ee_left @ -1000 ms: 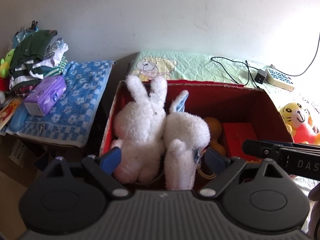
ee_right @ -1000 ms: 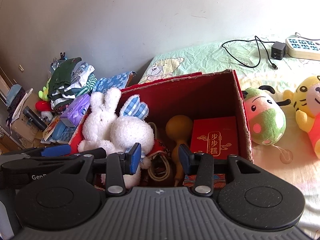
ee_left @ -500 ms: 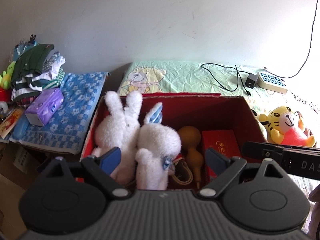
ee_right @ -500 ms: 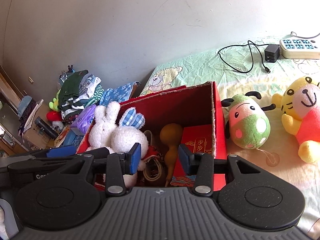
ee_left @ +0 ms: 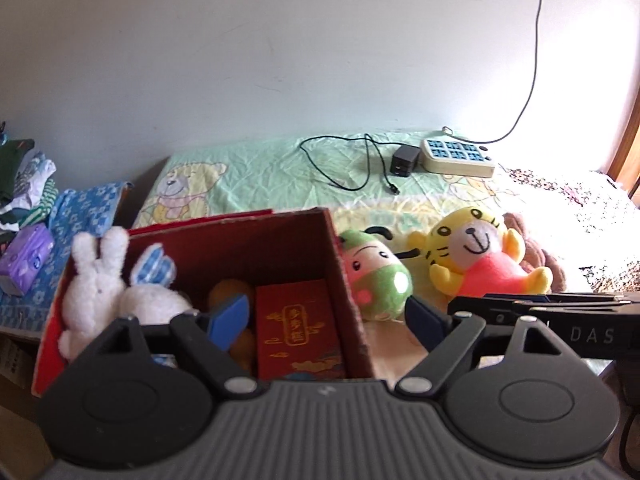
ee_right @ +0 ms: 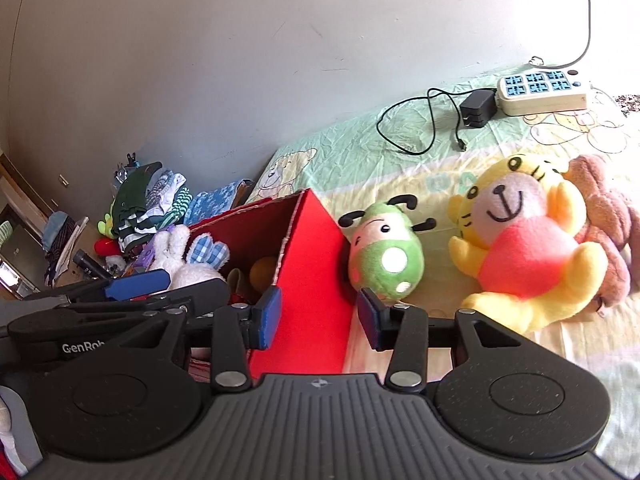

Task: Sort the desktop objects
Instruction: 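Move the right gripper out of the box onto the yellow tiger plush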

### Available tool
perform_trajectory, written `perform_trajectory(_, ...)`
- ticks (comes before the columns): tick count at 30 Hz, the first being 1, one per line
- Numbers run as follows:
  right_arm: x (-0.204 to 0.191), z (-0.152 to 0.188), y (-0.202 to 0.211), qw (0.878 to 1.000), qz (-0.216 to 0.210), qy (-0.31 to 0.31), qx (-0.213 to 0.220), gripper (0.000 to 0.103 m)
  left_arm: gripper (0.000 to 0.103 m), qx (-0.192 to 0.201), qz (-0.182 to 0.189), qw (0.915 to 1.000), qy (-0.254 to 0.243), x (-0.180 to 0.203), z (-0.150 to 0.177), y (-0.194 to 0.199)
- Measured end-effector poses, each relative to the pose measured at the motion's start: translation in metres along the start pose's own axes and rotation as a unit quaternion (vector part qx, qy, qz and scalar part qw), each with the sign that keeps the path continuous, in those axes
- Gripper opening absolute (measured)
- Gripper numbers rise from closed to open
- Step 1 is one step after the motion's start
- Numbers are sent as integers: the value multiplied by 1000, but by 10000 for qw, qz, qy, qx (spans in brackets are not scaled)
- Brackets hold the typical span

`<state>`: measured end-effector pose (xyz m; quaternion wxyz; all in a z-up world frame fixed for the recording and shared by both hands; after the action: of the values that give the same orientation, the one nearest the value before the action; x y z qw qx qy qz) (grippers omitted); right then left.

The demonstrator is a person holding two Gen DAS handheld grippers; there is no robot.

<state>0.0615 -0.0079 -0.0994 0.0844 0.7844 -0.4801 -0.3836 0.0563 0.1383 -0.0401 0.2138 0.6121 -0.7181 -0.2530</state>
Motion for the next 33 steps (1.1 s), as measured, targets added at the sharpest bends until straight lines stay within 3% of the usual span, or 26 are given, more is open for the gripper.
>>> perform_trajectory(12,112,-7,29,9963,472,-713,-18,46,83,-430,787,9959,-96,111,7,-43)
perform_trajectory(21,175,-23,38,9912,727,-1104,-12,46,84,-1146,1358,9815,716,144,34,-101)
perform_trajectory(26,189,-33,29,9907,716,-1152,-53,51,84,-1370,1380,9758,1004,153,37,-127)
perform_trajectory(33,197,-41,-4,9921,663,-1031,-260,54,84,-1403,1106,9787,1015,154,33,-150)
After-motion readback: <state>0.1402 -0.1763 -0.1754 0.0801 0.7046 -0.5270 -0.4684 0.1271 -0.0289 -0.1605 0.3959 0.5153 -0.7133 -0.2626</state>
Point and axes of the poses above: each gripper's, at about its wrist camera, not at the fingertips, and y roughly against the way its jaws point, x to its right, z to its underside, the point moved 10 cm from there along -y, roughly the way its jaws point, and after that the axes turned 5 degrees about x, right-handed, at the moved point
